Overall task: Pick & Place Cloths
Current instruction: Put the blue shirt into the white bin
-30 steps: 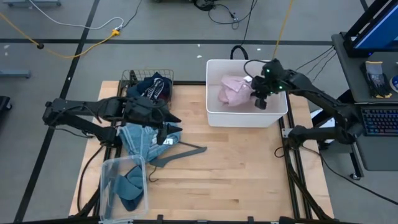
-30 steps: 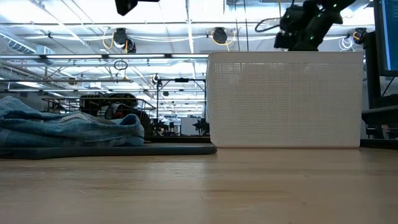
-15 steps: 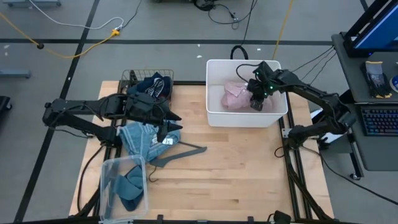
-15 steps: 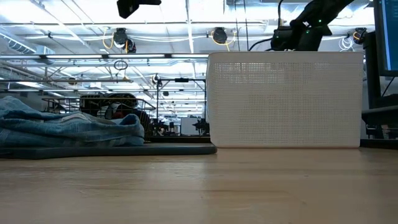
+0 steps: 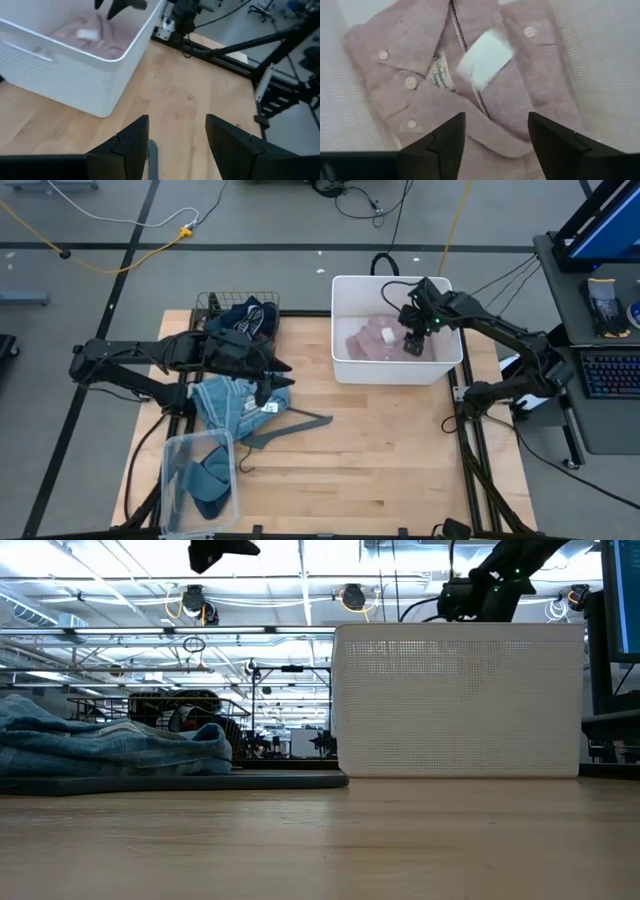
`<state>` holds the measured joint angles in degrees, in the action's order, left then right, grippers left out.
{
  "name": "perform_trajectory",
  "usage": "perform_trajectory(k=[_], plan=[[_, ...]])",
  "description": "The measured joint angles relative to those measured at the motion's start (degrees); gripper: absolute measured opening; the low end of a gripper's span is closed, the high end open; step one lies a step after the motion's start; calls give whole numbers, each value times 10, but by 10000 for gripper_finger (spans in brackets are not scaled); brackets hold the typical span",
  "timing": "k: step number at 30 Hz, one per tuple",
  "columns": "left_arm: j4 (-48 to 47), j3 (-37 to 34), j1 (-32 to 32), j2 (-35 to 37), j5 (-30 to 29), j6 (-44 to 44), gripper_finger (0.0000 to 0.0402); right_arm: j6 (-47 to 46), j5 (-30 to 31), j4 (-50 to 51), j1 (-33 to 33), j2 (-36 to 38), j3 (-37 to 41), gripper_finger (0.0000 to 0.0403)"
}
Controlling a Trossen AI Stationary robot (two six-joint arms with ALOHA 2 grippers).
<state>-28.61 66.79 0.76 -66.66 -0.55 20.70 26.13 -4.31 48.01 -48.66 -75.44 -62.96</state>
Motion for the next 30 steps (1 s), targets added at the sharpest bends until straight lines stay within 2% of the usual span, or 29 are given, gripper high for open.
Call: perform_trajectory(k=[6, 15, 25, 30], plan=[[-67, 1, 17, -21, -30, 6, 200, -26, -2, -26, 0, 46, 0, 227], [-240, -1, 58, -44, -33, 58, 200, -76, -7, -102, 0, 160, 0, 228], [-419, 0, 80, -47, -30, 130, 200, -143, -72, -159, 0, 240, 0, 228], [-454, 0, 88, -46, -43, 131, 204, -199, -160, -184, 0, 263, 0, 229]])
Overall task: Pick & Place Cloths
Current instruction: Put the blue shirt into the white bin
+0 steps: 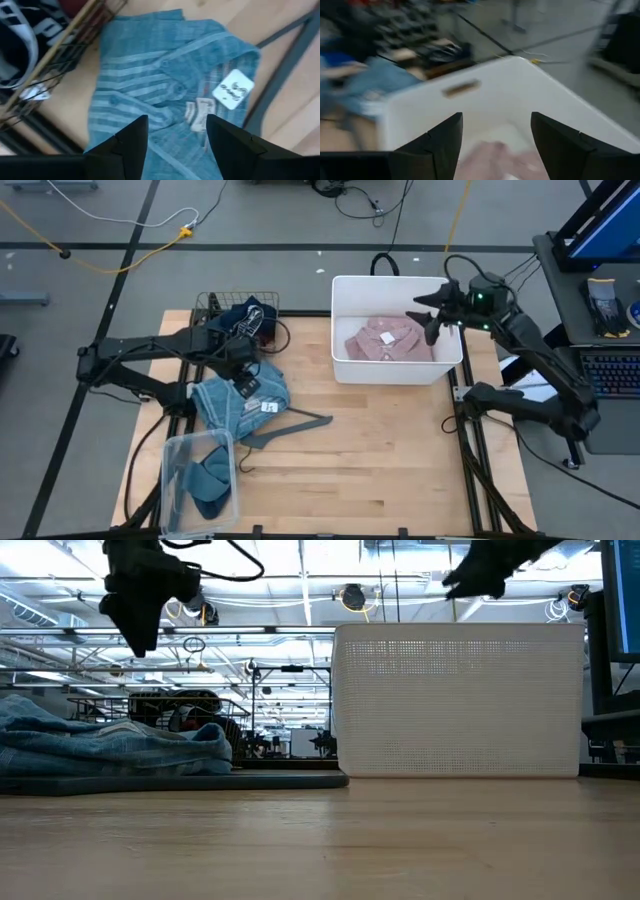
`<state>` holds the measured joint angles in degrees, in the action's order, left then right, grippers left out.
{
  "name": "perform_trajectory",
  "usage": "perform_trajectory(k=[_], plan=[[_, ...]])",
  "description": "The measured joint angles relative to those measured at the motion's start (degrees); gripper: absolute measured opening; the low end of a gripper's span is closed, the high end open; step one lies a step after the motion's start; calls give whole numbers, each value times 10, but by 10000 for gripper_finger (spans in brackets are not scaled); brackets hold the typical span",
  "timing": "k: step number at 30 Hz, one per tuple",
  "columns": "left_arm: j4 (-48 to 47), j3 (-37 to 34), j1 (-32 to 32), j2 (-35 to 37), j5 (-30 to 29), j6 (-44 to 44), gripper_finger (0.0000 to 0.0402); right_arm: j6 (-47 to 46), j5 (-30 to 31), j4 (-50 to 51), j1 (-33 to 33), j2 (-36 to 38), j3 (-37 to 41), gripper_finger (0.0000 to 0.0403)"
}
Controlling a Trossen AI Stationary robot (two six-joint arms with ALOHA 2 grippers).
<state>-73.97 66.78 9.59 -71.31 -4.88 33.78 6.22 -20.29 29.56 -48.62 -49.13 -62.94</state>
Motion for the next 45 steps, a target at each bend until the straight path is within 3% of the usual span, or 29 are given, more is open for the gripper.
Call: perform_trajectory(k=[7, 12, 20, 25, 32, 39, 45], plan=[[-25, 0, 13, 0, -27, 11, 264, -84, -181, -2, 3, 24, 0, 225], [-25, -16, 22, 1, -27, 13, 306, -93, -200, -2, 47, 48, 0, 190], [-26, -87, 26, 0, -27, 30, 309, -101, -74, -2, 168, 93, 1, 85], [-23, -95, 26, 1, -27, 39, 307, -101, -17, -2, 253, 105, 1, 11], [-20, -95, 41, 0, -27, 38, 319, -115, 86, -16, 372, 94, 7, 4], [-13, -95, 77, 0, -23, 13, 319, -132, 144, -133, 473, 92, 88, 1], [8, -95, 95, 0, 18, -23, 319, -146, 199, -203, 532, 93, 144, 1]])
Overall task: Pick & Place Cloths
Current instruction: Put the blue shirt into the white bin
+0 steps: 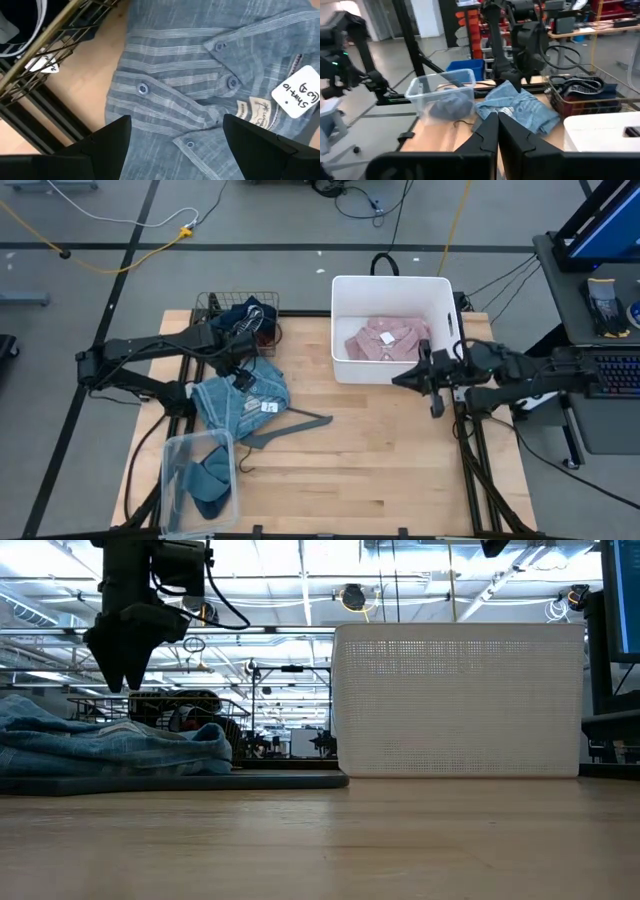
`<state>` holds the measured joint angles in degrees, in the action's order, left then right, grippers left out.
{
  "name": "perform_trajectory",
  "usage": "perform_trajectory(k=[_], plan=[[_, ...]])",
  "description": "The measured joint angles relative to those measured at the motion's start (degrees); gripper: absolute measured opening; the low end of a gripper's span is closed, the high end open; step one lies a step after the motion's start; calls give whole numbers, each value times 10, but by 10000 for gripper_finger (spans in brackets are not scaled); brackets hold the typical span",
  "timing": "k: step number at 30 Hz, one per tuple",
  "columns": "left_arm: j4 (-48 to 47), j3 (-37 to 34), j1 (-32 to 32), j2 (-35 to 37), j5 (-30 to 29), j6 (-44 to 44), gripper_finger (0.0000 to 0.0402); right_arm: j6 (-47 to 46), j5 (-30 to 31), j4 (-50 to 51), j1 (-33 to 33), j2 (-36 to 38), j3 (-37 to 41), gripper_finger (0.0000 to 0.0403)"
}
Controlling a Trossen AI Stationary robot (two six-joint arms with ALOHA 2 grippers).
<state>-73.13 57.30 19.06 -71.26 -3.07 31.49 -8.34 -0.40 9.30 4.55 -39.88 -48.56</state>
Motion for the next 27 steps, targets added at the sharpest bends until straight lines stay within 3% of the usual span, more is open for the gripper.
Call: perform_trajectory(k=[6, 10, 21, 27], plan=[[4, -33, 6, 0, 0, -2, 319, 0, 51, -6, 34, 1, 7, 1], [18, -84, 5, 0, 5, -3, 319, 4, 52, -10, 45, 1, 7, 1], [180, -197, 6, 0, 20, 1, 319, -3, 111, 13, 72, -31, 32, 0], [246, -254, 5, 3, 35, 5, 313, -12, 111, -16, 76, -36, 33, 0]])
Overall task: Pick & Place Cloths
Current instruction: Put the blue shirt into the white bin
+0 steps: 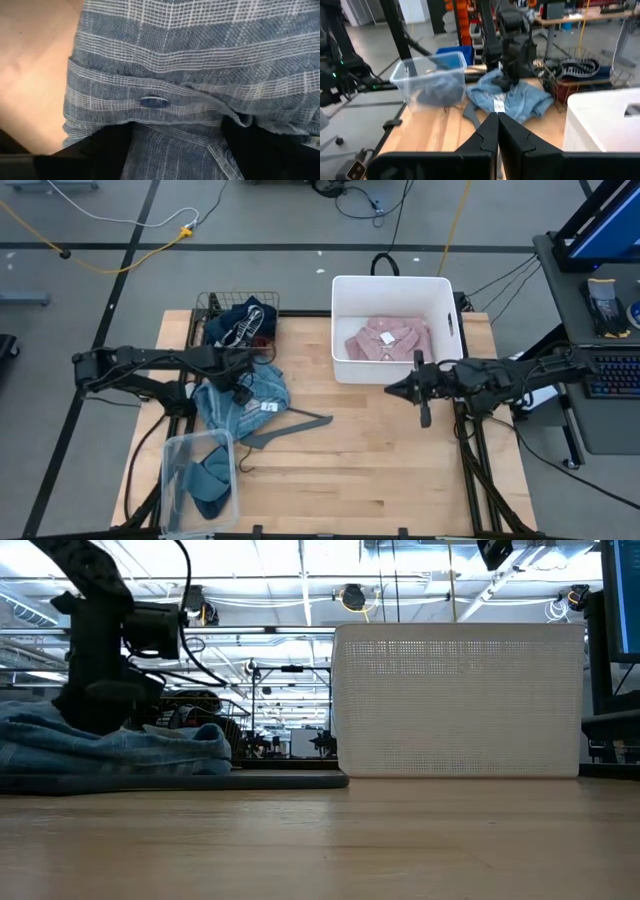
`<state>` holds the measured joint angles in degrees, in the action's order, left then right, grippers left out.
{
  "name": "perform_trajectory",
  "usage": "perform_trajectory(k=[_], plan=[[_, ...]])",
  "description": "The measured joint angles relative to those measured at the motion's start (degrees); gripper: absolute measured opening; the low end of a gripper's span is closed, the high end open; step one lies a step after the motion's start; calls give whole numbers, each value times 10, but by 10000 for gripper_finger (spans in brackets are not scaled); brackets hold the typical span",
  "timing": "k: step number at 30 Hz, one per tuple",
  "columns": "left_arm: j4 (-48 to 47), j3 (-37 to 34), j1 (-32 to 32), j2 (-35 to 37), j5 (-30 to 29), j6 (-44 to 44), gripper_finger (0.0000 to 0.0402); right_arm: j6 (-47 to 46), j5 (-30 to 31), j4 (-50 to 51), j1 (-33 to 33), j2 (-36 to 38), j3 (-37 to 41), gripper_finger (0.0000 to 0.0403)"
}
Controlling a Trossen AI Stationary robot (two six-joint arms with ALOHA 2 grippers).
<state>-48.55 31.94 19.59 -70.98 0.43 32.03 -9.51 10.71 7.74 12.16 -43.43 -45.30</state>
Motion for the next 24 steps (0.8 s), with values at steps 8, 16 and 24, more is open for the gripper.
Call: perform_trajectory(k=[8, 16, 24], plan=[[32, -25, -1, 3, -5, -1, 244, 35, 0, -30, 0, 0, 0, 0], [59, -26, -3, 1, -18, -1, 123, 35, 1, -30, 0, 0, 0, 0], [60, -27, -3, 12, -30, 1, 15, 36, 1, -30, 0, 0, 0, 0]])
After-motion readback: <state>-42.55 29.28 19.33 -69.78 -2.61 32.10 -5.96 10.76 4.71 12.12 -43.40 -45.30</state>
